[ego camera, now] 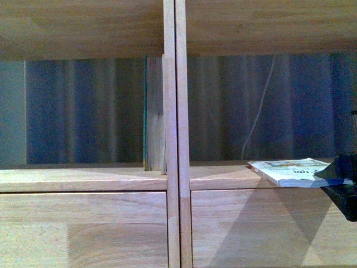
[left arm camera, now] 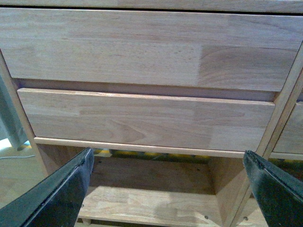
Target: Organize books on shelf
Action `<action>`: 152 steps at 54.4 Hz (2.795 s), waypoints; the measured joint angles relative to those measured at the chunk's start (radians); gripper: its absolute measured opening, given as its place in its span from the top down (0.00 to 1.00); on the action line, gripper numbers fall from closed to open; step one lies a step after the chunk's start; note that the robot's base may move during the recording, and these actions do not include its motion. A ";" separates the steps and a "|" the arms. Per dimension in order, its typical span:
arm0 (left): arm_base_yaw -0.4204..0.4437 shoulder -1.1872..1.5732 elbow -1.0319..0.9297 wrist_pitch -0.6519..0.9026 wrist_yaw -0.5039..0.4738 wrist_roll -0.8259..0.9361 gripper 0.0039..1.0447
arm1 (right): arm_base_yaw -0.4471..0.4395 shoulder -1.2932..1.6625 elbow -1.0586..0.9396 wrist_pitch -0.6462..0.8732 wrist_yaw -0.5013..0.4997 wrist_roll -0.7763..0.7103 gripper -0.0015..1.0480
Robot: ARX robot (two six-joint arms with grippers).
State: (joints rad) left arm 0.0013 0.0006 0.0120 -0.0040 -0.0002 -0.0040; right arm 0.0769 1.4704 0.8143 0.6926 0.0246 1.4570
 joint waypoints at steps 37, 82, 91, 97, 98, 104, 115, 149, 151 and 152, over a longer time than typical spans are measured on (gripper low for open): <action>0.380 0.994 0.381 0.605 0.737 -0.073 0.07 | -0.122 -0.324 -0.048 0.148 -0.349 -0.017 0.93; -0.057 1.359 0.849 0.985 0.986 -1.066 0.07 | 0.101 -0.285 -0.145 0.505 -0.514 -0.317 0.93; -0.149 1.347 0.836 1.035 0.947 -1.093 0.07 | 0.187 -0.256 -0.110 0.499 -0.500 -0.334 0.93; -0.185 1.348 0.836 1.019 0.916 -1.093 0.07 | 0.261 -0.254 -0.099 0.496 -0.485 -0.356 0.93; -0.190 1.349 0.836 1.019 0.912 -1.093 0.07 | 0.275 -0.254 -0.098 0.494 -0.483 -0.361 0.93; -0.216 1.349 0.838 1.036 0.904 -1.099 0.07 | 0.362 -0.249 -0.098 0.478 -0.461 -0.406 0.93; -0.231 1.333 0.842 1.036 0.897 -1.093 0.07 | 0.428 -0.246 -0.098 0.465 -0.442 -0.438 0.93; -0.230 1.315 0.856 1.098 0.835 -1.059 0.51 | 0.480 -0.272 -0.177 0.520 -0.409 -0.416 0.93; -0.229 1.314 0.855 1.115 0.829 -1.060 0.56 | 0.480 -0.272 -0.183 0.533 -0.409 -0.400 0.93; -0.229 1.314 0.855 1.120 0.827 -1.060 0.58 | 0.480 -0.272 -0.185 0.537 -0.409 -0.396 0.93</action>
State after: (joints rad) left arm -0.2272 1.3144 0.8669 1.1160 0.8268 -1.0641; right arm 0.5564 1.1988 0.6292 1.2301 -0.3840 1.0611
